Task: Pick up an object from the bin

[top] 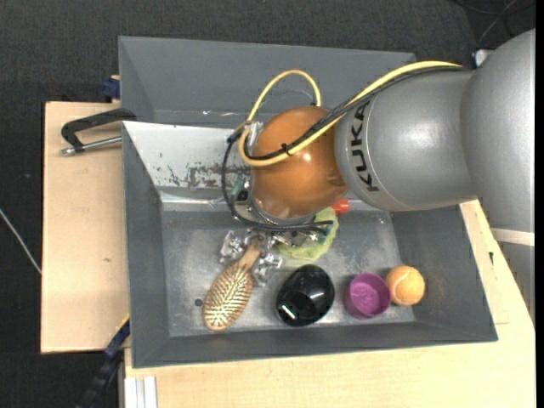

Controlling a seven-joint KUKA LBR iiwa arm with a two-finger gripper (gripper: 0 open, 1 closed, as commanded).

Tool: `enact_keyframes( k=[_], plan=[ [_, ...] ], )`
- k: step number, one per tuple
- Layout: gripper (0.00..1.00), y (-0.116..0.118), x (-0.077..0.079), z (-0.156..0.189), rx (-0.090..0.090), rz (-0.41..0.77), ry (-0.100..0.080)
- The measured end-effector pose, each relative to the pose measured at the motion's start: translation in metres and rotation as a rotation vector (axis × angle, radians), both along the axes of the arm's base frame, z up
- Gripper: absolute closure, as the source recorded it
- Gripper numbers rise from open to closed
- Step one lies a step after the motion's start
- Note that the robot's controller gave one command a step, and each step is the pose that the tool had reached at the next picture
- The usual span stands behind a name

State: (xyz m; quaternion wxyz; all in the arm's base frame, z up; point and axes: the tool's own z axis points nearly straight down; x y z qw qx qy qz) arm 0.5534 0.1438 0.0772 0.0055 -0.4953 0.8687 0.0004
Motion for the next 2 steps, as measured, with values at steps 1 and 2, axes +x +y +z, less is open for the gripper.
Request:
enact_keyframes(
  k=[1, 2],
  plan=[
    [1.0, 0.0, -0.002, 0.013, -0.002, -0.007, 0.006],
    [1.0, 0.0, -0.001, 0.025, -0.002, -0.005, 0.004]
  ],
)
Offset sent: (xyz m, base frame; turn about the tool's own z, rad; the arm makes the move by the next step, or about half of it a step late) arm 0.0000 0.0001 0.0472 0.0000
